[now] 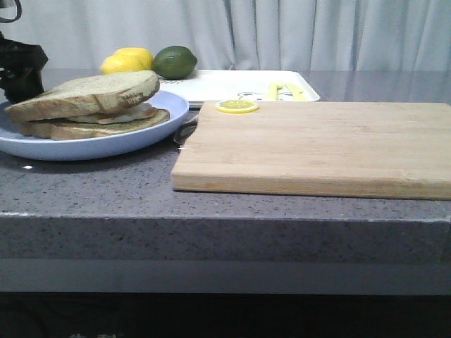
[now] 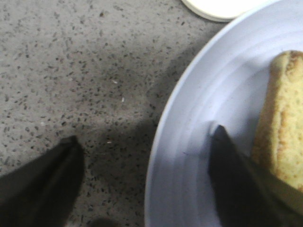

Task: Place bread and move sandwich to tray
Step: 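Grasp the rim of the blue plate with the left gripper, then lift the plate with the sandwich and carry it over the white tray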

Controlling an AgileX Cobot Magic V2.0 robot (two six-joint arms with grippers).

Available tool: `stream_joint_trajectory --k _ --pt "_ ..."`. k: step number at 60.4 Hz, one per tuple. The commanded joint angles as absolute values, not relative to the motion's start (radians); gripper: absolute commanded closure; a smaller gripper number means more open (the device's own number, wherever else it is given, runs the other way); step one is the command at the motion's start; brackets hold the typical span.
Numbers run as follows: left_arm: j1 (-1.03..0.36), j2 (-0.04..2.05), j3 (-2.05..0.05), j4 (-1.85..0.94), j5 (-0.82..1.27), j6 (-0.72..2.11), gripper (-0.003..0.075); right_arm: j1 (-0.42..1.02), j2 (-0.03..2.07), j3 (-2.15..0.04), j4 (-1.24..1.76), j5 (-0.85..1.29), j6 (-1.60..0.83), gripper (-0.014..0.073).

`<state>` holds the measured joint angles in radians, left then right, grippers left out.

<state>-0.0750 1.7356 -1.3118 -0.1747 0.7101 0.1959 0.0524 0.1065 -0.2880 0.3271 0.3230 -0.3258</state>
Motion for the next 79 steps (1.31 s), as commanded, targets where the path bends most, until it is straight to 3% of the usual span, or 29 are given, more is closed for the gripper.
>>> stream_joint_trajectory --k 1,10,26,53,67,79 --pt "-0.081 1.697 -1.341 -0.189 0.681 0.196 0.0403 0.048 0.127 -0.312 0.334 0.235 -0.326 0.0671" --pt "-0.081 1.697 -1.341 -0.192 0.689 0.196 0.0738 0.048 0.127 -0.312 0.334 0.235 -0.326 0.0671" --pt "-0.040 1.686 -1.410 -0.307 0.776 0.201 0.0739 0.048 0.127 -0.312 0.334 0.235 -0.326 0.0671" --pt "0.055 1.709 -1.737 -0.599 0.912 0.228 0.0739 0.048 0.127 -0.312 0.334 0.235 -0.326 0.0671" --pt "0.011 1.869 -1.995 -0.676 0.926 0.228 0.0739 0.048 0.127 -0.312 0.334 0.236 -0.326 0.0671" --pt "-0.050 2.119 -2.356 -0.684 0.992 0.184 0.0739 0.048 0.127 -0.312 0.334 0.240 -0.326 0.0671"
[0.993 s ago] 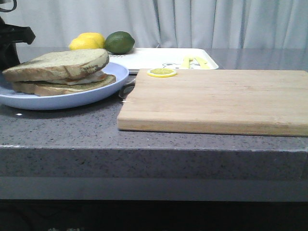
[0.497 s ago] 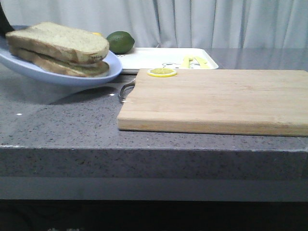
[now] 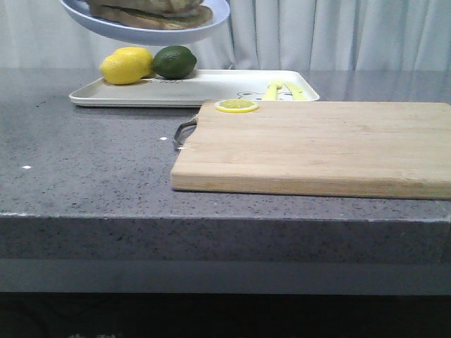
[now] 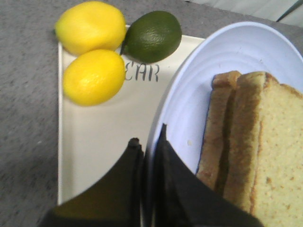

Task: Place bread and move sandwich to tray
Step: 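Lift the plate with the sandwich and carry it over the white tray, then lower the plate onto the tray and open the left gripper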

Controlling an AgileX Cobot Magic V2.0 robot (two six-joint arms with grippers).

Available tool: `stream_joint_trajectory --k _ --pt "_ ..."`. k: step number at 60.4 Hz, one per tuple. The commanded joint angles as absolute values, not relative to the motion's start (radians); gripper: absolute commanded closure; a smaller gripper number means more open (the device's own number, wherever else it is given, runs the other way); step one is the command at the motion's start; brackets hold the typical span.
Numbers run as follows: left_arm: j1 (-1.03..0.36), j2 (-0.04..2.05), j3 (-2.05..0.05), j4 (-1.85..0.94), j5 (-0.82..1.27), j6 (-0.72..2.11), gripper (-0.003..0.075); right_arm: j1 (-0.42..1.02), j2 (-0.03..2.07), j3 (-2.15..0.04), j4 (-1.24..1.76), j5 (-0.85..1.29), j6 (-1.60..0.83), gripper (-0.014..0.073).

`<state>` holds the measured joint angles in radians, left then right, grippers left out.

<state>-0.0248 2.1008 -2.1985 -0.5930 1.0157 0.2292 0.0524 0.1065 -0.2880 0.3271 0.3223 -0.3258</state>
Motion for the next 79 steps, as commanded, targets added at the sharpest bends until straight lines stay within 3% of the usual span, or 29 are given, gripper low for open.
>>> stream_joint_trajectory --k 1,15,35,40,52,58,72,79 --pt "-0.056 2.147 -2.380 -0.684 0.995 0.179 0.0739 0.048 0.127 -0.312 0.334 0.240 -0.326 0.0671" --pt "-0.104 2.387 -2.665 -0.684 0.994 0.138 0.0738 0.048 0.127 -0.312 0.334 0.245 -0.326 0.0671" --pt "-0.109 2.468 -2.684 -0.690 0.946 0.138 0.0734 0.048 0.127 -0.312 0.334 0.249 -0.326 0.0671" --pt "-0.109 2.473 -2.684 -0.690 0.950 0.138 0.0686 0.048 0.127 -0.312 0.334 0.250 -0.326 0.0671" --pt "-0.109 2.476 -2.684 -0.690 0.957 0.143 0.0469 0.048 0.127 -0.312 0.334 0.250 -0.326 0.0671" --pt "-0.109 2.476 -2.684 -0.690 0.957 0.149 0.0400 0.048 0.127 -0.312 0.334 0.250 -0.326 0.0671" --pt "-0.091 2.445 -2.756 -0.690 1.019 0.149 0.0384 0.048 0.127 -0.312 0.334 0.250 -0.326 0.0671" --pt "-0.085 2.441 -2.875 -0.690 1.055 0.149 0.0437 0.048 0.127 -0.312 0.334 0.268 -0.326 0.0671"
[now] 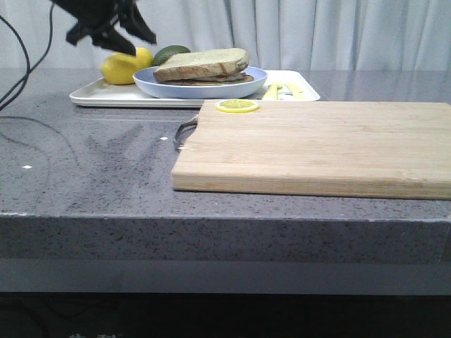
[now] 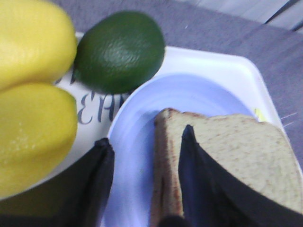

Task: Place bread and move sandwich to tray
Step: 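Lower the plate onto the tray and open the left gripper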

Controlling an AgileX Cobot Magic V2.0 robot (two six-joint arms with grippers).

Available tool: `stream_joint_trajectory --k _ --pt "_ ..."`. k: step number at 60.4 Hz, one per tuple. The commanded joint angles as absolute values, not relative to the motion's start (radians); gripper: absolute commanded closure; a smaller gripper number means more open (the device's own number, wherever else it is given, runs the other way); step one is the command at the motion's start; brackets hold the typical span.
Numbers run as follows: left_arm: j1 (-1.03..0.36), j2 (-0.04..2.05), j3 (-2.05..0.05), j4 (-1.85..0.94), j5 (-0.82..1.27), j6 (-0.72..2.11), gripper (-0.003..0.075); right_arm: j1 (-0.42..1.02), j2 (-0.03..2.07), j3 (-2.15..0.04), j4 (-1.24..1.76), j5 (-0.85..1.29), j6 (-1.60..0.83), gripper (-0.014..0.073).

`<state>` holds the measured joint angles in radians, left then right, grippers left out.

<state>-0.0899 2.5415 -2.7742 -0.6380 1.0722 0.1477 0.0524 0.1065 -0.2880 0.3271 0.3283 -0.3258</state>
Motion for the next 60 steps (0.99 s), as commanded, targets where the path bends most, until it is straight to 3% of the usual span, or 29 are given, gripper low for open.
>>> stream_joint_trajectory --k 1,5,12,28,47,60 --pt "-0.085 2.441 -2.888 -0.690 1.057 0.149 0.0451 0.048 0.127 -0.312 0.334 0.272 -0.326 0.0671" --pt "-0.085 2.441 -2.938 -0.690 1.071 0.149 0.0531 0.048 0.127 -0.312 0.334 0.293 -0.326 0.0671" --pt "-0.085 2.441 -3.014 -0.690 1.105 0.149 0.0740 0.048 0.127 -0.312 0.341 0.320 -0.326 0.0671" --pt "-0.085 2.381 -3.047 -0.570 1.256 0.142 0.0739 0.048 0.127 -0.312 0.345 0.342 -0.326 0.0671" --pt "-0.143 2.321 -3.039 -0.333 1.256 0.067 0.0739 0.048 0.127 -0.312 0.345 0.344 -0.326 0.0671" --pt "-0.164 2.145 -2.795 -0.219 1.256 0.067 0.0739 0.048 0.127 -0.312 0.345 0.344 -0.326 0.0671"
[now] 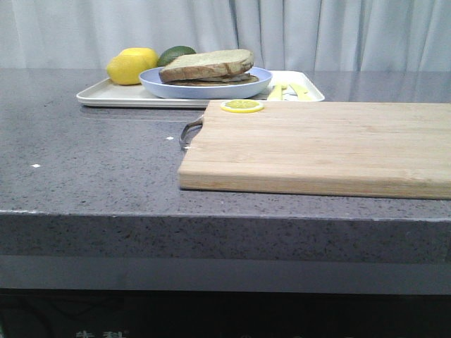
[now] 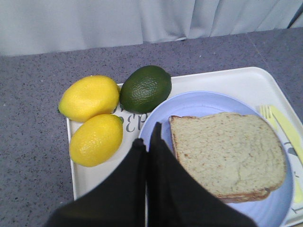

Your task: Place bread and move sandwich to tray

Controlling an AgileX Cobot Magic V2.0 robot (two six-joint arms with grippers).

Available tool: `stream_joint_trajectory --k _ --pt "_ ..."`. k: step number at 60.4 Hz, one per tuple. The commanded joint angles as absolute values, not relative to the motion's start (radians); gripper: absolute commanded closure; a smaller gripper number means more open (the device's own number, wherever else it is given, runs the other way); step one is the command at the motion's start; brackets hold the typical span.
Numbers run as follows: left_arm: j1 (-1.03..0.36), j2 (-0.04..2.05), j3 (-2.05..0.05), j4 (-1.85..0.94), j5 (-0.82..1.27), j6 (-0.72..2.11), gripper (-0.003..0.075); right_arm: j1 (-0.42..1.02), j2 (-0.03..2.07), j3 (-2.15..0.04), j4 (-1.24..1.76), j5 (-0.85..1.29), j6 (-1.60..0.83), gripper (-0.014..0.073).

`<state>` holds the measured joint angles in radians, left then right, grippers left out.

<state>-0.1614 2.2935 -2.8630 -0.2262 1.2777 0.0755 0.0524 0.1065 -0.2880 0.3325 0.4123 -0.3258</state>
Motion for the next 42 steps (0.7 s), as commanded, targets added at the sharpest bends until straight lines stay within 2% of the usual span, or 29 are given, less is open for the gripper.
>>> stream_joint_trajectory --k 1,21,42 --pt "-0.164 2.128 -2.766 -0.219 1.256 0.067 0.0739 0.048 0.127 -0.312 0.345 0.344 -0.326 0.0671" --pt "-0.135 1.697 -1.986 -0.006 1.176 0.067 0.0739 0.047 0.127 -0.312 0.345 0.345 -0.326 0.0671" --pt "-0.071 1.284 -1.431 -0.013 0.938 0.055 0.0739 0.047 0.127 -0.312 0.345 0.345 -0.326 0.0671"
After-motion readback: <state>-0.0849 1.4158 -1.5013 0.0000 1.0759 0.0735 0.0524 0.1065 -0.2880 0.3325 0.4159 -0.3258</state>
